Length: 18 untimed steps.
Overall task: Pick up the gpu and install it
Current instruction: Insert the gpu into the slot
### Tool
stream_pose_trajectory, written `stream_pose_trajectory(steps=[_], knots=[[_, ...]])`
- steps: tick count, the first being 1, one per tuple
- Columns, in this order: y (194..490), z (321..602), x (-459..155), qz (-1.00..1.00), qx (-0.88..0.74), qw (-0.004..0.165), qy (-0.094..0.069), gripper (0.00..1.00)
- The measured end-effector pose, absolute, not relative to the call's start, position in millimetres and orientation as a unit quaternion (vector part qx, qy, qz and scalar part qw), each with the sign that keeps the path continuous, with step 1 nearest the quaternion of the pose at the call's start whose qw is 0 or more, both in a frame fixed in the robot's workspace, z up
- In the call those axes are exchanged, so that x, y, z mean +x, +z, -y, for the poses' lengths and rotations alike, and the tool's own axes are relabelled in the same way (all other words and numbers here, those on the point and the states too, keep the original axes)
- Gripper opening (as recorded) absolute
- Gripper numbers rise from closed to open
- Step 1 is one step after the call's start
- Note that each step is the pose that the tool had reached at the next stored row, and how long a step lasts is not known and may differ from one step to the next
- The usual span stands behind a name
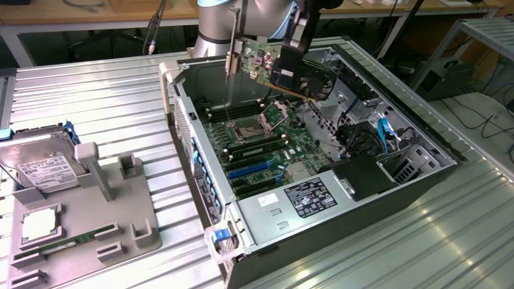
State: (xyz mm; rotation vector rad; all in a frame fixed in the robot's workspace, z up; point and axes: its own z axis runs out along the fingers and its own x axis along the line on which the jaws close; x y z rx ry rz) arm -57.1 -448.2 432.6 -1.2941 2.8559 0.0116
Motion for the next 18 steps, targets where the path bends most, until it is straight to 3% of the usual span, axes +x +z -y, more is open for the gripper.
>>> stream_pose_trajectory(steps=[18], knots=[[431.6, 449.5, -57.0, -0.858, -0.513, 0.003, 0.004, 0.28]])
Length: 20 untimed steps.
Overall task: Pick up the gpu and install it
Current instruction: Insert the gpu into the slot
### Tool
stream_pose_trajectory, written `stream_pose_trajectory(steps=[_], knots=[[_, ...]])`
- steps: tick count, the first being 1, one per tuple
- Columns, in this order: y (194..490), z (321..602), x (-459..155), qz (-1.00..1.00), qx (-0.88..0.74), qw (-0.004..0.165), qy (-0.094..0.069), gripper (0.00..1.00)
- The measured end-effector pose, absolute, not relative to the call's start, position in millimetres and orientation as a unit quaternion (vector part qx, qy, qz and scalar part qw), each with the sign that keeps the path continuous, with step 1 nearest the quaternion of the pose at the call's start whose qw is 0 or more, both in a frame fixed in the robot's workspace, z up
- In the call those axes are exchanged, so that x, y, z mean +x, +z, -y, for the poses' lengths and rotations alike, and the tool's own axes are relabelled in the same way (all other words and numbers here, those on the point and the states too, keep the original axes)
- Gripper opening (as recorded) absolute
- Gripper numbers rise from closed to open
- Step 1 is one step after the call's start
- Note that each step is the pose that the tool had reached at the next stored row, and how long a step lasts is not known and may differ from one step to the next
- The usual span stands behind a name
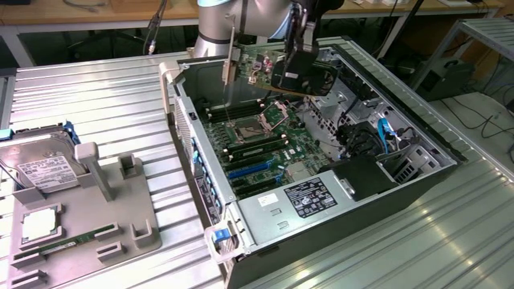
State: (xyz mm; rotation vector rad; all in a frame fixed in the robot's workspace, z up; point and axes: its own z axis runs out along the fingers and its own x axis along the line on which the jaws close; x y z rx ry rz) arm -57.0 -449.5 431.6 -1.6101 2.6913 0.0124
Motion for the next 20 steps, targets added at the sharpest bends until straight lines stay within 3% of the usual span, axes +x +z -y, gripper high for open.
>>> stream_pose_trajectory(steps=[20], knots=[[430.6, 450.8, -57.0, -0.781, -0.625, 0.002, 0.004, 0.28]])
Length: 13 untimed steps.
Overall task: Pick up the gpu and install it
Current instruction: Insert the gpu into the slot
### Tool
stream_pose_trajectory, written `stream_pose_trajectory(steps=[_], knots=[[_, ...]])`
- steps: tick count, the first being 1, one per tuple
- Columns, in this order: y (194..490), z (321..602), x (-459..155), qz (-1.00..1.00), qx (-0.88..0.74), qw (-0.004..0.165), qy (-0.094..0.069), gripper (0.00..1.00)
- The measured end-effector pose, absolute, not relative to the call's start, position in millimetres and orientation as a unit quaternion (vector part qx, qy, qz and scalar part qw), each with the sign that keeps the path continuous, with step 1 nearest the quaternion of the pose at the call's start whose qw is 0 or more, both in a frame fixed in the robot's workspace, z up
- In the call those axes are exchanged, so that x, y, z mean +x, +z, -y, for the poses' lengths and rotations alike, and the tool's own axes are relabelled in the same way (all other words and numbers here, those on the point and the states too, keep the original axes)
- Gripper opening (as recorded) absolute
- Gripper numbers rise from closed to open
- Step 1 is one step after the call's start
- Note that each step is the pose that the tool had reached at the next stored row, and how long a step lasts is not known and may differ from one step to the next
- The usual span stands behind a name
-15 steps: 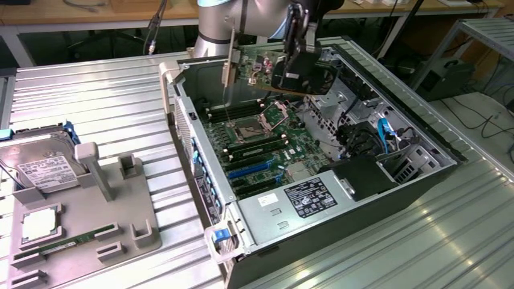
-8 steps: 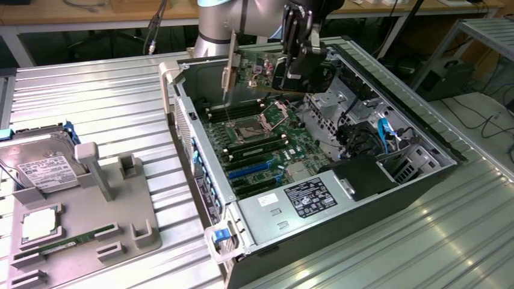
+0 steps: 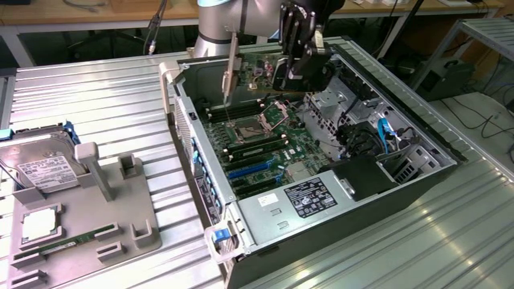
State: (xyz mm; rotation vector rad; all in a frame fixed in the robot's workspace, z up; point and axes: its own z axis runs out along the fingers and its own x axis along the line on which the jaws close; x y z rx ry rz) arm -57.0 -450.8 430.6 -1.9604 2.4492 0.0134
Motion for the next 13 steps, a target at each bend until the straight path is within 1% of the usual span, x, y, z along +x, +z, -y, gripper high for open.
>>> stream_pose_trajectory(steps=[13], knots=[[428.8, 451.1, -57.0, -0.734, -0.679, 0.003, 0.004, 0.28]])
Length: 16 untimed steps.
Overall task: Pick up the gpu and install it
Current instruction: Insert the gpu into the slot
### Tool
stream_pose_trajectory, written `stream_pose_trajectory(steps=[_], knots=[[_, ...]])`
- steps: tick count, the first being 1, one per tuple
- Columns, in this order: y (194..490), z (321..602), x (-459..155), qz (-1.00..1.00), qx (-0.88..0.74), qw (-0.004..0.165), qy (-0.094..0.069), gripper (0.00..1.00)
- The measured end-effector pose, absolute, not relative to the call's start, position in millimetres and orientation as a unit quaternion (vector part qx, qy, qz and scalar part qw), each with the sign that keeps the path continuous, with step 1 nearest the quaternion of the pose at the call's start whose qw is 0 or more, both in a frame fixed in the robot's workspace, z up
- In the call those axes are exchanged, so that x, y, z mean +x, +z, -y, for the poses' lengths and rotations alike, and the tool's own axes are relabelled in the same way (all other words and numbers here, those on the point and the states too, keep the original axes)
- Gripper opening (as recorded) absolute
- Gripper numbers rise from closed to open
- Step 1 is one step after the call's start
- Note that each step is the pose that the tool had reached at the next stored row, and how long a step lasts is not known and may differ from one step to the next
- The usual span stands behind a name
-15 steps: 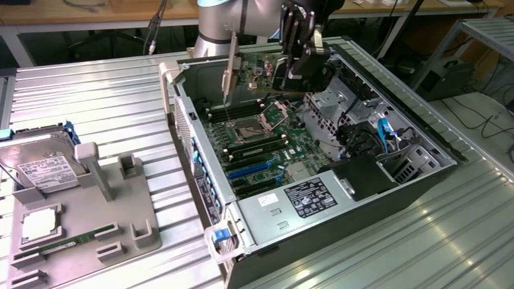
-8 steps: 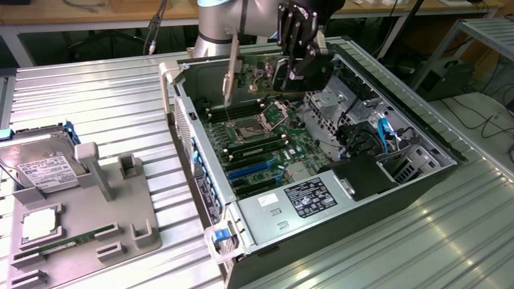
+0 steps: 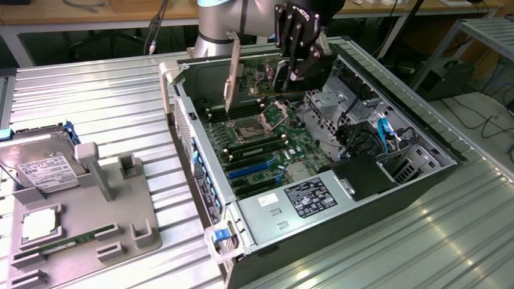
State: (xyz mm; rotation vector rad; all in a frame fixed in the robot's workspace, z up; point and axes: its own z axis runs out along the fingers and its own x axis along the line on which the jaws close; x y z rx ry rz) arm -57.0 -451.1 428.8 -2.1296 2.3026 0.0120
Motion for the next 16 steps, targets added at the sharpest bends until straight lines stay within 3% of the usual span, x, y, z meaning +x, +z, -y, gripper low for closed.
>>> stream_pose_trajectory(steps=[8, 16], knots=[[426, 451, -57, -0.731, -0.682, 0.014, -0.008, 0.28], [416, 447, -57, -0.71, -0.704, 0.016, -0.009, 0.28]])
